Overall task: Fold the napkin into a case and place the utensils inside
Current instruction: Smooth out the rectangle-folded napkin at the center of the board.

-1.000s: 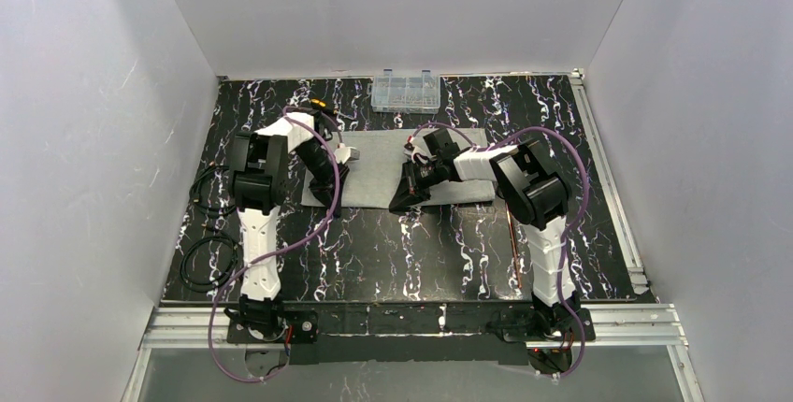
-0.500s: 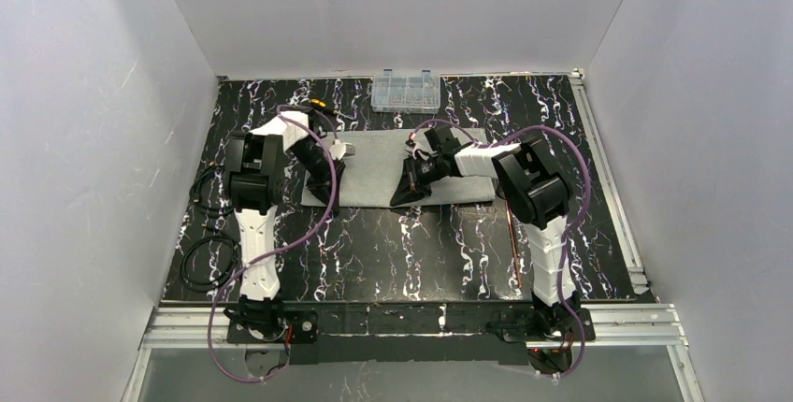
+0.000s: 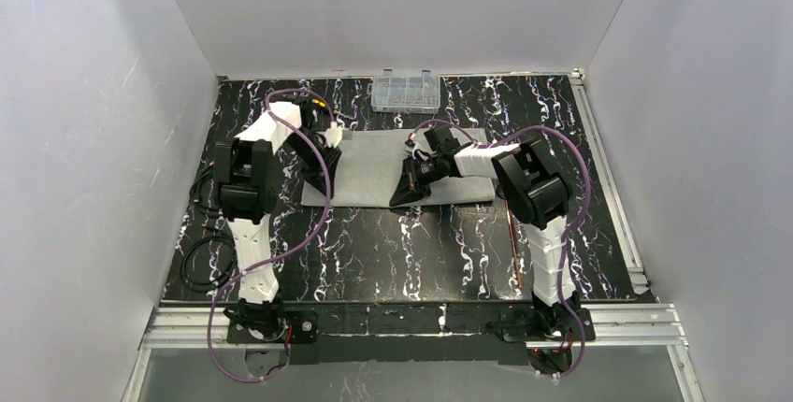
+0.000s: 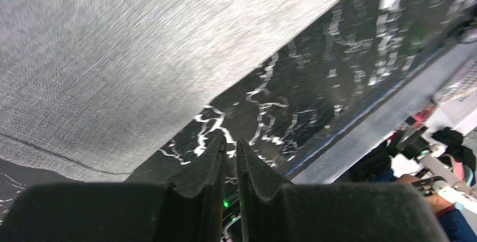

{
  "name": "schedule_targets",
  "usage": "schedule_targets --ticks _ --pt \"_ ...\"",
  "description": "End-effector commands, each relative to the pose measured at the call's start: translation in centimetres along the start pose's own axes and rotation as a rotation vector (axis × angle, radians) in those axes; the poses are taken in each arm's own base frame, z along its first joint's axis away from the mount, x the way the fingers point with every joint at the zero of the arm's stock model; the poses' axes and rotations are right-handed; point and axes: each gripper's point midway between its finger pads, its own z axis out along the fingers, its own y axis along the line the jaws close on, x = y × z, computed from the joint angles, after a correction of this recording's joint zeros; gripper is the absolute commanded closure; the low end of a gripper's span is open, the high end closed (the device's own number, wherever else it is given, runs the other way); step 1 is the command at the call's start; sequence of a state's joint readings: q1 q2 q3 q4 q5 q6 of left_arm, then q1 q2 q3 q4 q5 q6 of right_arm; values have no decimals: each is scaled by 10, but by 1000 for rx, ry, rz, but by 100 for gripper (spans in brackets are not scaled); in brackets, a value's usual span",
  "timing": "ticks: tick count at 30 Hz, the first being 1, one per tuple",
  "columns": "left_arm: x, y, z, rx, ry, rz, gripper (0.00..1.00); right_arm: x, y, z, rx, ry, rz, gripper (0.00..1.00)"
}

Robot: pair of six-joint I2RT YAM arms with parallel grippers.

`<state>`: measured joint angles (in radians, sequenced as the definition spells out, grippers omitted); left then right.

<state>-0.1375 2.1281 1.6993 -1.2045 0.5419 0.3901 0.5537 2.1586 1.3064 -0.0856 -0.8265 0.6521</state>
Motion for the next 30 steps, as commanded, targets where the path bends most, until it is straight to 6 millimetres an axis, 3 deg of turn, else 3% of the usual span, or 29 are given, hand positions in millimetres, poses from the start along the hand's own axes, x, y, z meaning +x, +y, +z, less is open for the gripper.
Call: schedule_targets --ticks 1,5,13,23,27,30 --pt "26 39 10 -167 89 31 89 -1 5 -1 -32 2 -9 91" --pt "29 59 16 -239 99 25 90 -1 5 0 -30 0 -8 91" --pt "31 61 20 -218 96 14 91 3 4 -2 -28 3 -5 92" --pt "0 0 -20 -13 -62 21 90 6 0 -1 -23 4 2 92" --pt "6 25 -6 -95 -27 6 90 7 0 -1 -24 2 1 92" --pt "22 57 8 -235 30 20 91 7 1 -2 -26 2 0 92"
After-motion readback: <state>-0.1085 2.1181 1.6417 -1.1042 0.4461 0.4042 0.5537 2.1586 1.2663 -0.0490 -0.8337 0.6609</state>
